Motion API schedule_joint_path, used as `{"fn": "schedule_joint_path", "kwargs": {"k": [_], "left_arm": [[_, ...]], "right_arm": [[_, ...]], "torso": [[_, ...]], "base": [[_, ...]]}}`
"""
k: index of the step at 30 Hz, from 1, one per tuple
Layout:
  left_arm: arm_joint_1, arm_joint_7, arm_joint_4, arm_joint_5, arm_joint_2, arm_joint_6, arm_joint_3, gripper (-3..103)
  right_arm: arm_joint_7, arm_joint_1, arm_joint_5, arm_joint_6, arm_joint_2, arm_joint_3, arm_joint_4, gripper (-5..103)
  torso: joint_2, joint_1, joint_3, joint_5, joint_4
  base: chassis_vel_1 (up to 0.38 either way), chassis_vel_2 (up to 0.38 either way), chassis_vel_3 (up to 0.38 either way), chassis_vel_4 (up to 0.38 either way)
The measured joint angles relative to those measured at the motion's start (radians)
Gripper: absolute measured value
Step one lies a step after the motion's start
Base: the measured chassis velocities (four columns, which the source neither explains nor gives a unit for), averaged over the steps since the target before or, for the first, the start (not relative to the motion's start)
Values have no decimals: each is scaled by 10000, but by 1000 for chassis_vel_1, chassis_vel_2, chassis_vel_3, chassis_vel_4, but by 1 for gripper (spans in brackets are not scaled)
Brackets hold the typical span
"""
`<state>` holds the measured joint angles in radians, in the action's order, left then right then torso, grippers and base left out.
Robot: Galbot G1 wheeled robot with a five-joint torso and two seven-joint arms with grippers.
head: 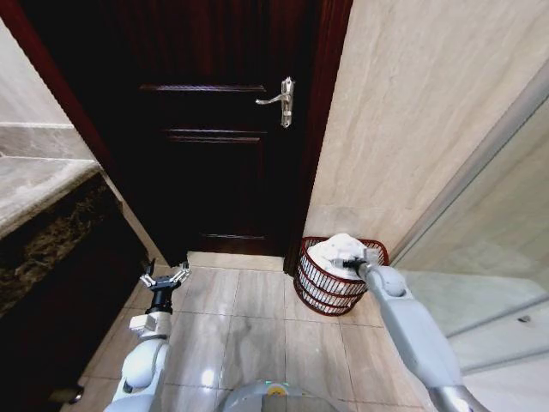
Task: Discard the used towel into the hamper.
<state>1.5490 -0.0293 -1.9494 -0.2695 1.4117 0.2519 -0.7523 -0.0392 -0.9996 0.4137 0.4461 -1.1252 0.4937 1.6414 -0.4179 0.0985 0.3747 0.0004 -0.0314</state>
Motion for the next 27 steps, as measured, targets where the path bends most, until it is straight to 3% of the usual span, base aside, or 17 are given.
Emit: {"fn": "schedule_joint_path", "kwargs": {"k": [1, 4, 5, 7, 12, 21, 27], "left_arm": [[0, 0, 0, 0, 0, 0, 0, 100], [-17, -85, 0, 12, 77, 46, 192, 100], [-17, -85, 0, 12, 77, 46, 192, 100], [63, -194, -72, 116, 144, -81, 363, 100], [50, -255, -346, 158, 179, -281, 449, 100], [259, -225, -830, 436, 194, -428, 630, 100], [417, -224, -1035, 580, 41, -603, 854, 100]], "right_arm": [[0, 0, 0, 0, 0, 0, 0, 100], [334, -947, -566, -1517, -334, 458, 1220, 100], [334, -947, -566, -1517, -334, 458, 1220, 100], [543, -2062, -1840, -2998, -990, 808, 2178, 100], [827, -3237, -2753, -3993, -1847, 1066, 3198, 100], [1024, -4267, -3551, -4921, -2937, 1515, 4308, 100], [885, -4736, -3641, -5171, -3108, 1795, 4587, 100]], "torso": [[0, 0, 0, 0, 0], [0, 0, -1, -4, 0], [0, 0, -1, -4, 0], [0, 0, -1, -6, -1], [-26, 12, 7, -6, 3], [-391, 164, 224, -5, -1], [-590, 230, 355, -5, 0]], "base": [[0, 0, 0, 0], [0, 0, 0, 0], [0, 0, 0, 0], [0, 0, 0, 0], [0, 0, 0, 0], [0, 0, 0, 0], [0, 0, 0, 0]]}}
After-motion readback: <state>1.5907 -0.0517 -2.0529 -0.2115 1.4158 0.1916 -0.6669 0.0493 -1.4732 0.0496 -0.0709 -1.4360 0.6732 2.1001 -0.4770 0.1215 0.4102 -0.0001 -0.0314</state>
